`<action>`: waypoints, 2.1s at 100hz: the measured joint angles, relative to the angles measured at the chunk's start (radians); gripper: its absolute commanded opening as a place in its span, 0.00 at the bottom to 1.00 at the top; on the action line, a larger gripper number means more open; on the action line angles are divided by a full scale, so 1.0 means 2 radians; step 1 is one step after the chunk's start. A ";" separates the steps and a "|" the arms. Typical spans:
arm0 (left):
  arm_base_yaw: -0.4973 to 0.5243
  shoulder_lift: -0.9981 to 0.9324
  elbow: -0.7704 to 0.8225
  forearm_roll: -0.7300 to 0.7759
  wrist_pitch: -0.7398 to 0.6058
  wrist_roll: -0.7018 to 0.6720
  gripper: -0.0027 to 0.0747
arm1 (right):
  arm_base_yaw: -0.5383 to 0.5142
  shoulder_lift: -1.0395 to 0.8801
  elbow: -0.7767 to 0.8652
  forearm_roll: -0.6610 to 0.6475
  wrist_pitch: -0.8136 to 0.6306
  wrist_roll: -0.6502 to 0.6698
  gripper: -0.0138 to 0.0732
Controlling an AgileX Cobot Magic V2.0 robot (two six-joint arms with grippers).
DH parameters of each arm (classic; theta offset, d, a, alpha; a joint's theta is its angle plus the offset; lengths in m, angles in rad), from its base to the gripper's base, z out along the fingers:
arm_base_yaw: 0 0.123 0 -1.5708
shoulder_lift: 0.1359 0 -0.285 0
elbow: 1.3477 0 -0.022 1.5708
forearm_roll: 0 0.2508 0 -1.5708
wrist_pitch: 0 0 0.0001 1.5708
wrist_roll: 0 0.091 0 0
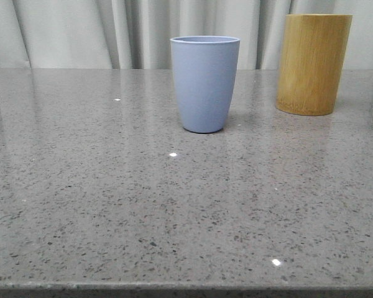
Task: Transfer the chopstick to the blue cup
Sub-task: 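Carry the pink chopstick over the blue cup and lower it in, then open the right gripper, releasing the chopstick, and withdraw upward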
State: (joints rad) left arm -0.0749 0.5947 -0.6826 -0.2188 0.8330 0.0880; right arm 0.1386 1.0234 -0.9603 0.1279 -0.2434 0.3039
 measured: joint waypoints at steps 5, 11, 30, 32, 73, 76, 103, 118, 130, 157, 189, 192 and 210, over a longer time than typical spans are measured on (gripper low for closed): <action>0.000 0.000 0.000 0.000 0.000 0.000 0.65 | 0.007 -0.004 -0.005 0.000 0.008 0.000 0.24; 0.000 0.000 0.000 0.000 0.000 0.000 0.65 | 0.019 -0.008 -0.006 0.000 0.016 0.000 0.24; 0.000 0.000 0.000 0.000 0.000 0.000 0.65 | 0.085 -0.007 -0.006 -0.003 0.031 0.000 0.24; 0.000 0.000 0.000 0.000 0.000 0.000 0.65 | 0.090 -0.006 -0.006 -0.005 0.031 0.000 0.24; 0.000 0.000 0.000 0.000 0.000 0.000 0.65 | 0.142 0.065 -0.006 -0.043 0.041 0.000 0.24; 0.000 0.000 0.000 0.000 0.000 0.000 0.65 | 0.141 0.071 -0.006 -0.043 0.045 0.000 0.24; 0.000 0.000 0.000 0.000 0.000 0.000 0.65 | 0.160 0.112 -0.006 -0.043 0.065 0.000 0.24; 0.000 0.000 0.000 0.000 0.000 0.000 0.65 | 0.170 0.116 -0.006 -0.043 0.065 0.000 0.26; 0.000 0.000 0.000 0.000 0.000 0.000 0.65 | 0.170 0.116 -0.006 -0.043 0.065 0.001 0.40; 0.000 0.000 0.000 0.000 0.000 0.000 0.65 | 0.170 0.116 -0.006 -0.043 0.066 0.001 0.68; 0.000 0.000 0.000 0.000 0.000 0.000 0.65 | 0.139 0.062 -0.006 -0.084 0.108 0.001 0.68; 0.000 0.000 0.000 0.000 0.000 0.000 0.65 | 0.134 0.052 -0.006 -0.093 0.117 0.001 0.67; 0.000 0.000 0.000 0.000 0.000 0.000 0.65 | 0.092 -0.028 -0.006 -0.134 0.198 0.001 0.67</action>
State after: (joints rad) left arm -0.0749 0.5947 -0.6826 -0.2188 0.8330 0.0880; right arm 0.3230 0.9668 -0.9725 -0.1393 0.1523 0.3056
